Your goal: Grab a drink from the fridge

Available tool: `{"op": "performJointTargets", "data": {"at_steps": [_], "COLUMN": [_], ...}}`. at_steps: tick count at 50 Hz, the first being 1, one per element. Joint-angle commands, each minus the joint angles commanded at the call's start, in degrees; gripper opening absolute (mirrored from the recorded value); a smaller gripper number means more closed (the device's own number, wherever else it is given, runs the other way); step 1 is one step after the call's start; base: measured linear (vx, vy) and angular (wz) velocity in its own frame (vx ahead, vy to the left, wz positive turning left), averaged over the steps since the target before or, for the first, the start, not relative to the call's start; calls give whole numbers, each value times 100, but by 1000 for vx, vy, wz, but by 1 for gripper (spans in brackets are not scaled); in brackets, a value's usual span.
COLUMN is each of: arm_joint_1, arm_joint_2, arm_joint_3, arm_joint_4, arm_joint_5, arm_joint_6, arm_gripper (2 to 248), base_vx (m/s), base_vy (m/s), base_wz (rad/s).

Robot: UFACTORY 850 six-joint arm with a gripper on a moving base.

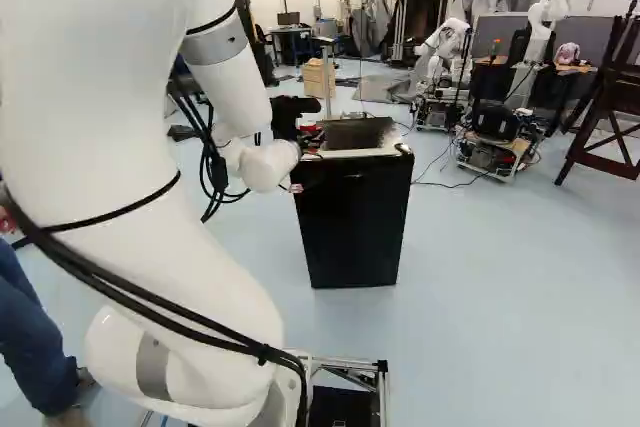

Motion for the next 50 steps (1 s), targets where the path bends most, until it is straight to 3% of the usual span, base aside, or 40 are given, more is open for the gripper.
{"op": "performJointTargets", "data": {"at_steps": [25, 50], "arm_joint_1": [5, 9], "arm_joint_2": [1029, 1671], "arm_joint_3": [1079, 1753], "arm_joint_4": [-235, -381], "arm_joint_5": [-418, -679], "arm_joint_6": [86, 139], "arm_gripper": [100, 100], "base_vx": [0, 0], "base_vy": [0, 0], "base_wz": [0, 0]}}
